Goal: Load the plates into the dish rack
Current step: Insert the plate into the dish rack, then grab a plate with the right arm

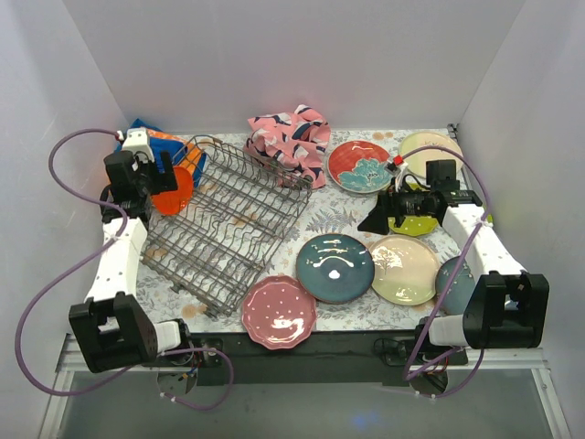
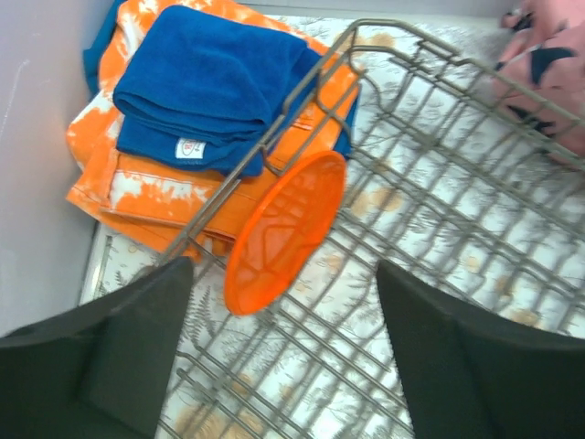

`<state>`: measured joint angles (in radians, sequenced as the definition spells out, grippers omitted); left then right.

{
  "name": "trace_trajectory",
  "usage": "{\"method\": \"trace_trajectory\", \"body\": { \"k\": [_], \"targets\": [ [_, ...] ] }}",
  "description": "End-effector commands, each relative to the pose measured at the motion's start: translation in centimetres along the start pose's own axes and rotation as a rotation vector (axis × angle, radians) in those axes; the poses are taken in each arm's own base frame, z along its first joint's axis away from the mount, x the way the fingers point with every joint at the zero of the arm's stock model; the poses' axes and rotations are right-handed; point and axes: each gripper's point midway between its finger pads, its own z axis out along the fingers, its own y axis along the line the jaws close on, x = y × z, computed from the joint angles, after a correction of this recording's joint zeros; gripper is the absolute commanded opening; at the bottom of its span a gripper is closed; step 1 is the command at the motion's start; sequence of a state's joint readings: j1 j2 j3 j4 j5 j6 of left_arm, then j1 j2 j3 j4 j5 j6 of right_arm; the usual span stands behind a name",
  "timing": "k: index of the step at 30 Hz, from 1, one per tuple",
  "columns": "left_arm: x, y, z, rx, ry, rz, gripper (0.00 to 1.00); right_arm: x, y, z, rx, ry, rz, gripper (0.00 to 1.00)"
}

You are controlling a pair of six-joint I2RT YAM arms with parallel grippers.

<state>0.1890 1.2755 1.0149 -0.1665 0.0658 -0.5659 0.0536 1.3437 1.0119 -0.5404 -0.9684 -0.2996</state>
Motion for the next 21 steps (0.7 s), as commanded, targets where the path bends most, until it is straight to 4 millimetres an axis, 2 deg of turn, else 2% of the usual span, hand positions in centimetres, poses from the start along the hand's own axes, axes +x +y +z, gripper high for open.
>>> {"method": "trace_trajectory", "body": {
  "k": [1, 6, 11, 18, 21],
  "targets": [
    [-1.2, -2.3, -4.4, 0.081, -0.002, -0.189, 0.84, -0.5, 1.4, -0.2, -0.008, 0.019, -0.117, 0.90],
    [-1.4, -4.4, -7.9, 0.162, -0.009, -0.303, 0.85, 1.0, 1.1, 0.3, 0.005, 0.065, -0.115, 0.91],
    [-0.5, -6.0, -10.8, 0.218, 0.016, -0.416, 0.85, 2.4, 0.7, 0.4, 0.026, 0.105, -0.103, 0.91],
    [2.1, -7.3, -13.0, 0.244, 0.120, -0.511, 0.86, 3.9, 0.3, 0.5, 0.044, 0.143, -0.081, 0.91],
    [3.0, -8.7, -13.7, 0.301, 0.160, -0.574, 0.86, 4.6, 0.1, 0.6, 0.040, 0.165, -0.057, 0.91]
  ]
}}
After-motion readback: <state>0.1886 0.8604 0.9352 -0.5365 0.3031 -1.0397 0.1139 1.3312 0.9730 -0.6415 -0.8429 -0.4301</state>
